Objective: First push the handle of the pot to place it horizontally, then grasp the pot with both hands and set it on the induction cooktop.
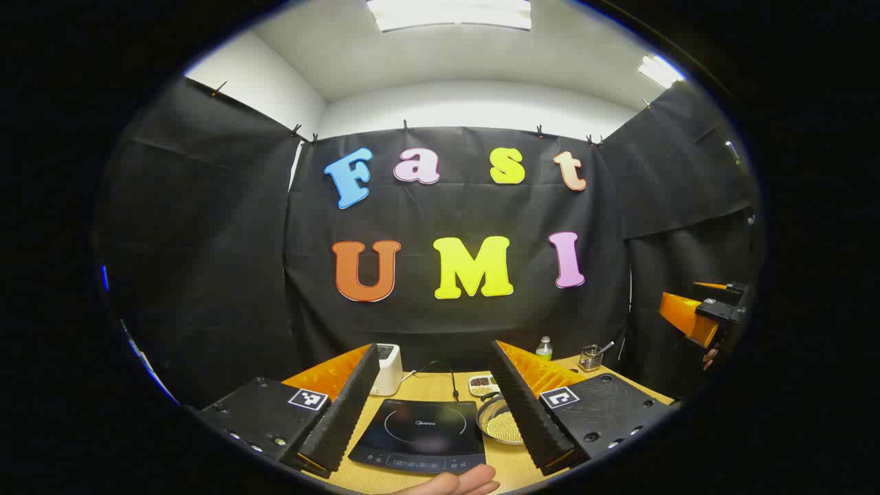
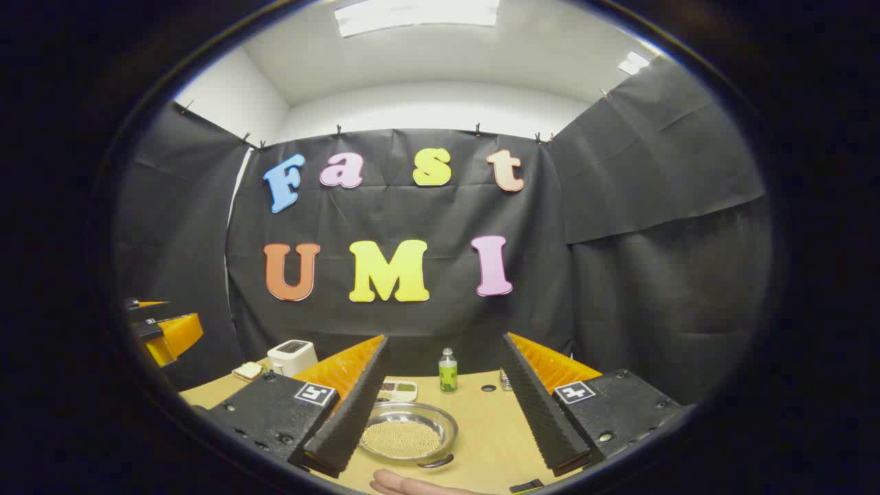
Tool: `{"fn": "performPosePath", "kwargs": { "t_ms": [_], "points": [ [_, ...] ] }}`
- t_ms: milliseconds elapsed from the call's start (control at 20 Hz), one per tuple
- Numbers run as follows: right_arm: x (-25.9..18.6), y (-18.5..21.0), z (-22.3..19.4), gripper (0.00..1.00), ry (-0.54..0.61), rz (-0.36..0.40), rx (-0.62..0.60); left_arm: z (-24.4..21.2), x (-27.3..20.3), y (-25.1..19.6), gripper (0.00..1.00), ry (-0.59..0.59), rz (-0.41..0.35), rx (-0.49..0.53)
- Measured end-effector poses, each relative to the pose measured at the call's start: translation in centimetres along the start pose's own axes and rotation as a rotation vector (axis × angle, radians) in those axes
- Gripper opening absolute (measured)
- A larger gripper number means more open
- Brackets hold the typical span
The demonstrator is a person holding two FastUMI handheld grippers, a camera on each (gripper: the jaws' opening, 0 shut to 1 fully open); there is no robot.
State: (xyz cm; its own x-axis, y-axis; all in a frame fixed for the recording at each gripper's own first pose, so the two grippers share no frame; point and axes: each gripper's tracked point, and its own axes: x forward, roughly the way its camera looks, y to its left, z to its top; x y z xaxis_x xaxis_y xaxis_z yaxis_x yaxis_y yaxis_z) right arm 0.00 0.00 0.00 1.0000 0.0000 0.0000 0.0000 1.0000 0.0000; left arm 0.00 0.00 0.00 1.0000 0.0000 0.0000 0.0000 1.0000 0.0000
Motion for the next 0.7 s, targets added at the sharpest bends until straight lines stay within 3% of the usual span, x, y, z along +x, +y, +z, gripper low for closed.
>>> {"fn": "performPosePath", "kwargs": {
  "t_ms": [700],
  "points": [
    [0.6, 0.1, -1.5, 0.96, 0.034, 0.013, -0.007, 0.1, -0.3, 0.0, 0.96, -0.011, -0.003, -0.018]
  ]
}}
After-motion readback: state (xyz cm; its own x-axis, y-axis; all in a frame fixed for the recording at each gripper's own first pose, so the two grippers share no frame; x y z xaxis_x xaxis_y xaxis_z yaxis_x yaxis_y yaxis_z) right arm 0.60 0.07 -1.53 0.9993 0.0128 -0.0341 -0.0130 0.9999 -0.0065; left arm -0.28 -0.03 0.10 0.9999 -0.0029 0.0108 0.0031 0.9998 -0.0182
